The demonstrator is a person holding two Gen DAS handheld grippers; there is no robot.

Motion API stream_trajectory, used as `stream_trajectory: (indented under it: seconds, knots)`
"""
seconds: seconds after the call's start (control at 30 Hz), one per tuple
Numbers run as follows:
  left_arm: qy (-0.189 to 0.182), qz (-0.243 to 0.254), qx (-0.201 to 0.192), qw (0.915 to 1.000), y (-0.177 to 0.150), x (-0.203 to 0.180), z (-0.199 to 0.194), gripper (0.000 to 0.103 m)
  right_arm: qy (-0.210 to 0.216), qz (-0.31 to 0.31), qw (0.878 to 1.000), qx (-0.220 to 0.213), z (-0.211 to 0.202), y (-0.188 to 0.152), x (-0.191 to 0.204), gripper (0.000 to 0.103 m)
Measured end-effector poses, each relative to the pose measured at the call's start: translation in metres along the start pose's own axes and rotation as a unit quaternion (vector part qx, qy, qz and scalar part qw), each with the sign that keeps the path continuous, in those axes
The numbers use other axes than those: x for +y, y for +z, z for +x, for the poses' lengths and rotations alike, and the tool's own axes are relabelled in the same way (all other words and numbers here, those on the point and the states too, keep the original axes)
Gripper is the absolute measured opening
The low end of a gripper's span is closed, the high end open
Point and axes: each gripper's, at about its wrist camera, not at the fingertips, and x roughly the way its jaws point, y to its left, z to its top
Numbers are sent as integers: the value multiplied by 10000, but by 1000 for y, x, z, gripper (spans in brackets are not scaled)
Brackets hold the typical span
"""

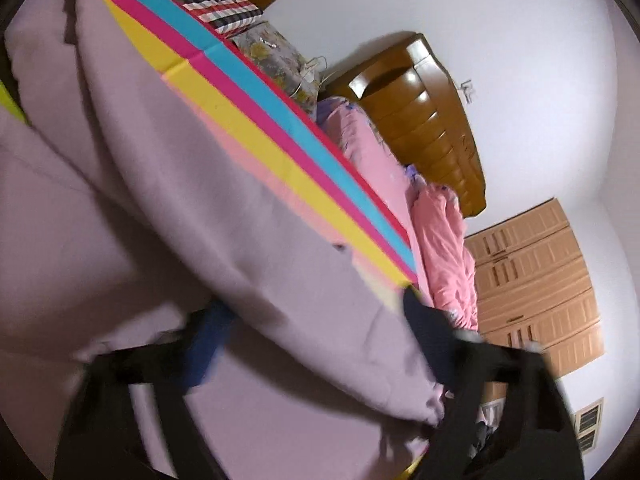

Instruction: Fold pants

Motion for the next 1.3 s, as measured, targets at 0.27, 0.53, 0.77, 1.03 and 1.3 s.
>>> stream_trajectory:
  seconds: [0.27, 0.53, 0.77, 1.03, 1.3]
  knots:
    - [339, 335, -207, 9987, -6, -5, -9, 5, 311, 1928, 9807, -102, -36, -24, -15, 69]
    - [358, 309, -48, 9989, -6, 17, -3, 9, 65, 3983, 9170, 183, -42, -59, -46, 54]
    - [394, 63, -295, 9988, 2, 36, -17, 36, -434, 4918, 8676, 596, -27, -63, -69, 53]
    - [408, 414, -327, 9978, 12, 39, -22, 5, -583, 5086, 8584, 326, -6, -60, -74, 23]
    - [521, 969, -583, 9922, 6, 7, -50, 4, -549, 4395, 8961, -288, -23, -11, -102, 15]
